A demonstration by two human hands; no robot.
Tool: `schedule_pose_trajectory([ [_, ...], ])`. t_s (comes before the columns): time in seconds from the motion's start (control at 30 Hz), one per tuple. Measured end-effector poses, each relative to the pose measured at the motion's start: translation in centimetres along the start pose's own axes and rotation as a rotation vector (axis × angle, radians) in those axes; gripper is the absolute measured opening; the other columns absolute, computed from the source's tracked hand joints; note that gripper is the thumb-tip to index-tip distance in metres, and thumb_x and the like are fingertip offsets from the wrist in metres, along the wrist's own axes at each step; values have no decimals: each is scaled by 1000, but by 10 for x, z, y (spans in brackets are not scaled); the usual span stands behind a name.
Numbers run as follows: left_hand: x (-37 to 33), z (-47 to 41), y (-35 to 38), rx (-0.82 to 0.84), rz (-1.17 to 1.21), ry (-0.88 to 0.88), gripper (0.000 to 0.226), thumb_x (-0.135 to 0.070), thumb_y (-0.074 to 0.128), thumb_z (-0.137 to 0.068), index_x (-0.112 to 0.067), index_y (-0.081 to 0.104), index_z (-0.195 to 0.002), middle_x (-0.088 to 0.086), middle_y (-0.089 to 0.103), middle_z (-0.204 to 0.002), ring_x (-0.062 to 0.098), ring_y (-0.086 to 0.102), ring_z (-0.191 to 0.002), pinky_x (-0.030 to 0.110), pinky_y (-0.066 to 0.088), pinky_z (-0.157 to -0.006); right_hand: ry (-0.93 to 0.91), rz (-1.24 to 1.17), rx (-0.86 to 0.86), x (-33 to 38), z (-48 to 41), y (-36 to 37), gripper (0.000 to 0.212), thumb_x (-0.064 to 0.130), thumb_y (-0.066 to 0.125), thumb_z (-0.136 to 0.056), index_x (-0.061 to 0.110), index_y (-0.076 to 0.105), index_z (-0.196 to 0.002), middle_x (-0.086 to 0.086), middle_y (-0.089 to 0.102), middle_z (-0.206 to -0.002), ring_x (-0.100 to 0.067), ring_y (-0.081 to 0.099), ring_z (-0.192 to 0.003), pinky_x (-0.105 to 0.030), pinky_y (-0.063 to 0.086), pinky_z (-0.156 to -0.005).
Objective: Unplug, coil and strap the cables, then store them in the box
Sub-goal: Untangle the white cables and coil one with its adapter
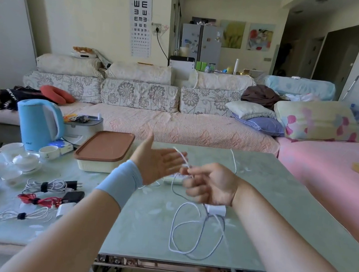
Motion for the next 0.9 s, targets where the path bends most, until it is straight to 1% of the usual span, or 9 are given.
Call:
schedule_pose_trajectory([
  [0.13, 40, 17, 14, 251, -393, -195, 83, -68, 56, -79, -1, 53, -128, 18, 63, -117, 35, 55, -114, 50, 34, -110, -349, -259, -192, 25, -13, -2, 20, 3, 35, -96, 8, 54, -98, -3, 40, -65, -15, 40, -55, -23, 40, -45],
  [0.2, 53, 26, 17, 345, -556, -224, 65, -53, 54, -88, 0, 54, -126, 18, 64, -120, 34, 57, -117, 44, 40, -106, -457, -146, -304, 29, -16, -8, 24, 0, 33, -101, 3, 57, -103, -8, 49, -70, -21, 51, -62, -29, 51, -55],
  [0.3, 46, 31, 15, 335, -662, -122, 28, -23, 53, -92, -5, 63, -110, 13, 70, -101, 27, 67, -91, 37, 53, -86, -476, 115, -436, 24, -20, -16, 20, 8, 41, -103, 4, 60, -107, -10, 57, -82, -17, 60, -61, -27, 52, -53],
  [0.4, 30, 28, 16, 214, -574, -3, 29, -21, 58, -91, -1, 62, -110, 17, 66, -98, 27, 67, -82, 37, 58, -78, -330, 113, -338, 14, -25, -15, 36, 32, 44, -103, 4, 64, -114, -10, 61, -85, -16, 58, -61, -27, 52, -54],
  [0.53, 15, 29, 15, -21, -530, 191, 21, -18, 61, -90, 1, 66, -95, 11, 66, -75, 18, 62, -63, 26, 54, -55, -139, 186, -70, 5, -23, -3, 61, 47, 43, -99, 2, 49, -139, -21, 56, -125, -40, 54, -117, -45, 55, -86],
  [0.63, 2, 32, 2, -180, -656, 293, 17, -21, 63, -92, -6, 72, -92, 6, 66, -77, 15, 59, -62, 23, 48, -49, -116, 375, -93, 0, -17, -3, 40, 28, 53, -98, 5, 55, -131, -23, 60, -130, -36, 63, -106, -33, 56, -79],
  [0.77, -15, 37, -14, -291, -526, 356, 20, -24, 60, -94, -7, 71, -91, 6, 64, -79, 16, 62, -52, 22, 51, -47, -33, 575, -162, -16, -13, -7, 29, 4, 53, -98, 12, 58, -126, -13, 70, -120, -21, 73, -84, -25, 54, -66],
  [0.83, -27, 41, -23, -405, -451, 442, 20, -23, 61, -94, -6, 70, -86, 8, 63, -73, 17, 63, -50, 25, 57, -50, 145, 788, -129, -27, -7, -5, 22, 10, 56, -98, 20, 63, -116, -9, 72, -115, -17, 73, -79, -23, 51, -56],
  [0.9, -37, 46, -34, -497, -411, 516, 19, -20, 62, -94, -6, 69, -84, 11, 63, -72, 18, 65, -50, 27, 59, -54, 499, 1055, 7, -47, 5, -9, 17, 14, 60, -95, 21, 66, -109, -7, 74, -108, -13, 72, -75, -21, 50, -57],
])
Point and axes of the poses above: each hand's wrist, its own z-axis away from the middle knuckle, its own y-axis out of the palm, x = y × z, the point moved 5 cm from there along -z, towards the middle knuckle
